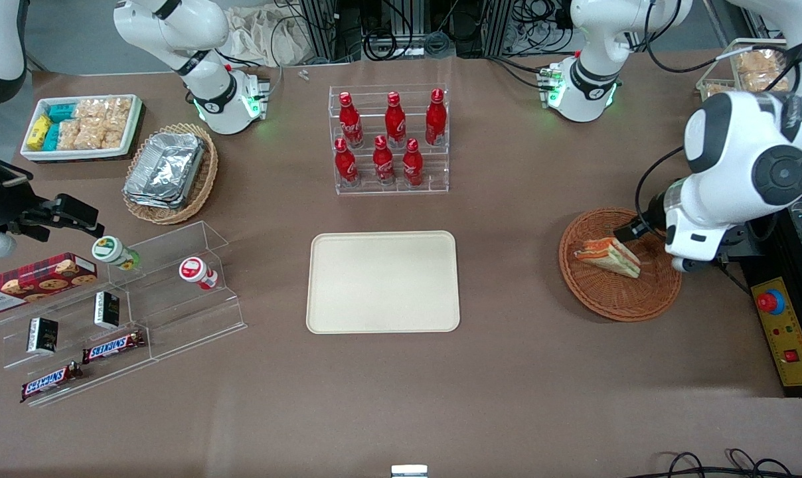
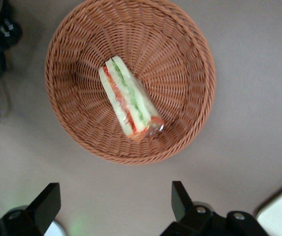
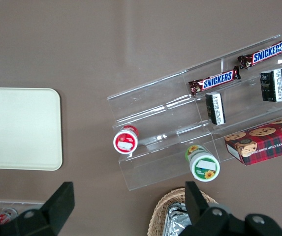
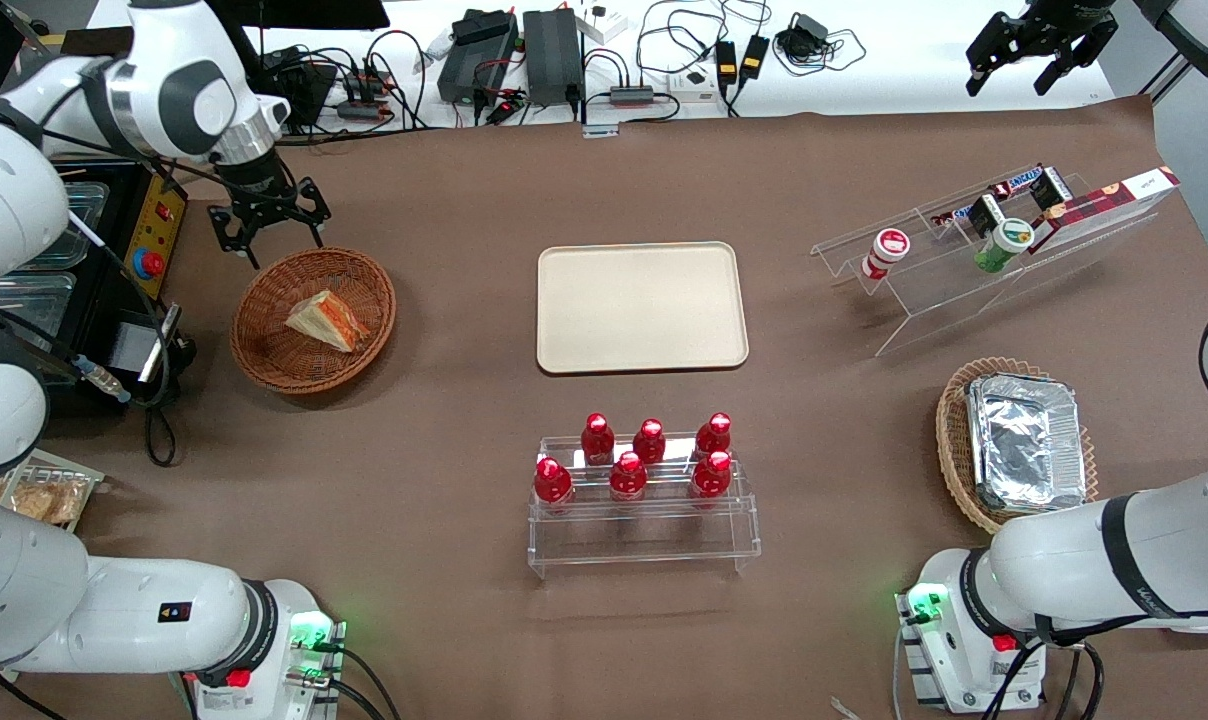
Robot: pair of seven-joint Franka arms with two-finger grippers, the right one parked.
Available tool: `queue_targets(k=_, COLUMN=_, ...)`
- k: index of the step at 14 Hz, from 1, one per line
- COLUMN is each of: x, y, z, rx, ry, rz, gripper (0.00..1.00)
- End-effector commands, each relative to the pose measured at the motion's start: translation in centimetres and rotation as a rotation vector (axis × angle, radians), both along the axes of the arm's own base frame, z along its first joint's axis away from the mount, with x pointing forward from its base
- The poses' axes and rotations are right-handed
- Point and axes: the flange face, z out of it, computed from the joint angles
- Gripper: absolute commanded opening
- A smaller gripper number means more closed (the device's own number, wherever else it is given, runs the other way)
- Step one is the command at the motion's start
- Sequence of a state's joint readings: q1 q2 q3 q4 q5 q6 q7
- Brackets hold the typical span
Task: Place sandwich from basket to tray
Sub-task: 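Lower the left gripper and close it on the wrapped sandwich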
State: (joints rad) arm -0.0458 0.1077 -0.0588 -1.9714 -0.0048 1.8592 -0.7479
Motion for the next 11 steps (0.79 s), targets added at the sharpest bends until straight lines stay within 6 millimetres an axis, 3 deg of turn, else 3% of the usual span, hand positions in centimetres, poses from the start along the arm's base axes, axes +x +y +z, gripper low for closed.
queue_targets(k=1, x=0.5, y=0.3, z=-3.3, rx=0.038, ry=-0.008, rz=0.149, gripper=1.0)
queue_targets(k=5, x=0.1, y=0.9, z=-8.9, rx=0.075, ry=-0.015, rz=0.356, gripper=1.0)
queue_targets(k=11, x=-1.3, y=1.1, z=-14.4, rx=0.088, ry=-0.016, rz=0.452, gripper=1.0)
